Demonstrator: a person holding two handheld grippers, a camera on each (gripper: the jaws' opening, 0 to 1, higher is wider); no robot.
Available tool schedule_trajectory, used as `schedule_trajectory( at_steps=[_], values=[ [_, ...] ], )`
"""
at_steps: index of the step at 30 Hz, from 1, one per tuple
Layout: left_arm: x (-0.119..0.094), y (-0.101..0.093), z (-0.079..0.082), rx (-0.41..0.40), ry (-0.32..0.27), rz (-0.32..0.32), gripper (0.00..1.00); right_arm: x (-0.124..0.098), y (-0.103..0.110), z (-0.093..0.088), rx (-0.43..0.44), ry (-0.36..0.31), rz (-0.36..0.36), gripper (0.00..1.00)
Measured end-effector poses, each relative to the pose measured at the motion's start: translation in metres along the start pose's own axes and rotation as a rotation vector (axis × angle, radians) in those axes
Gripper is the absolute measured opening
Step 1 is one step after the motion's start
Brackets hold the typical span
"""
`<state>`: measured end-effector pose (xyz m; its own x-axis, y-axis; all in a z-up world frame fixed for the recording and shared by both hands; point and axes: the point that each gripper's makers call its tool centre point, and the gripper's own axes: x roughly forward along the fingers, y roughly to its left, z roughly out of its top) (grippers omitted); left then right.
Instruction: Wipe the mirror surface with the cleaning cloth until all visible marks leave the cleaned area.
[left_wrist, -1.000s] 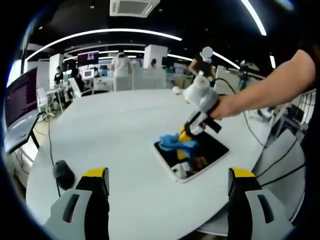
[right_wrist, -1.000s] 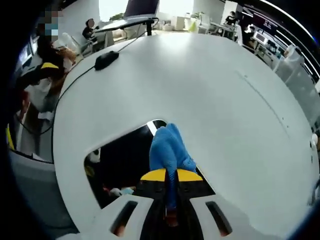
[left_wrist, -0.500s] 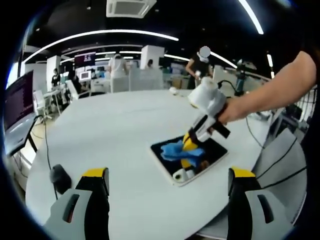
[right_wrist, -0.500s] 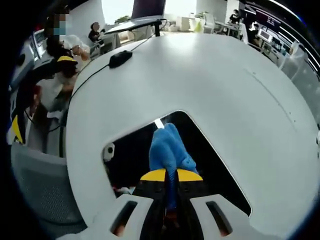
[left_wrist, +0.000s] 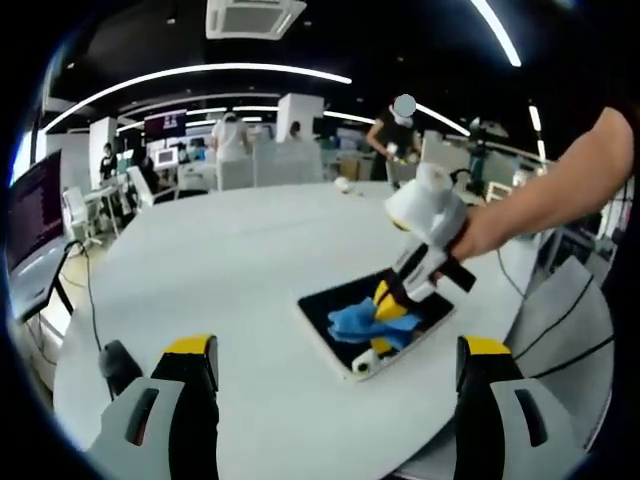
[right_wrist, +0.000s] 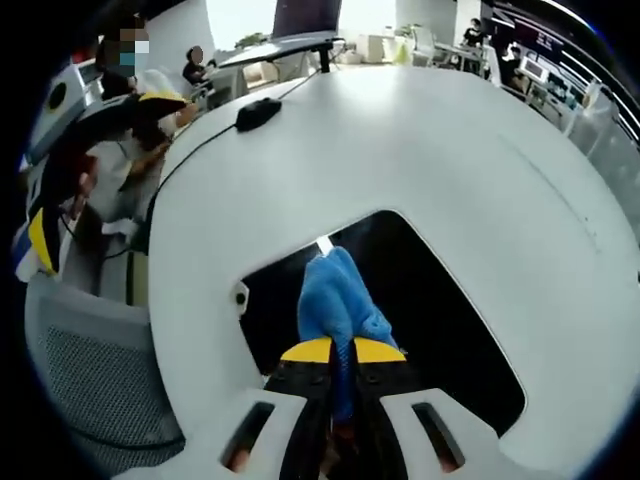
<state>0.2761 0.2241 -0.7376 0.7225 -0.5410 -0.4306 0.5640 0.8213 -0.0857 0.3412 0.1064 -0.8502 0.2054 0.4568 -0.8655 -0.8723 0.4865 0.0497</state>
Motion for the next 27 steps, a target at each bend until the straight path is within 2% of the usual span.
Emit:
schedule_trajectory(
  at_steps=[15, 27],
  values=[
    [0.001, -0.009, -0.006, 0.004, 0.011, -0.009, 0.99, -0.005, 0.026, -0.012, -0.007, -0.01, 0.034, 0.01],
    [0.002, -0.008, -0.004, 0.016, 0.013, -0.018, 0.99, -0.008, 0.034, -0.015, 0.003, -0.017, 0.053, 0.01]
  ],
)
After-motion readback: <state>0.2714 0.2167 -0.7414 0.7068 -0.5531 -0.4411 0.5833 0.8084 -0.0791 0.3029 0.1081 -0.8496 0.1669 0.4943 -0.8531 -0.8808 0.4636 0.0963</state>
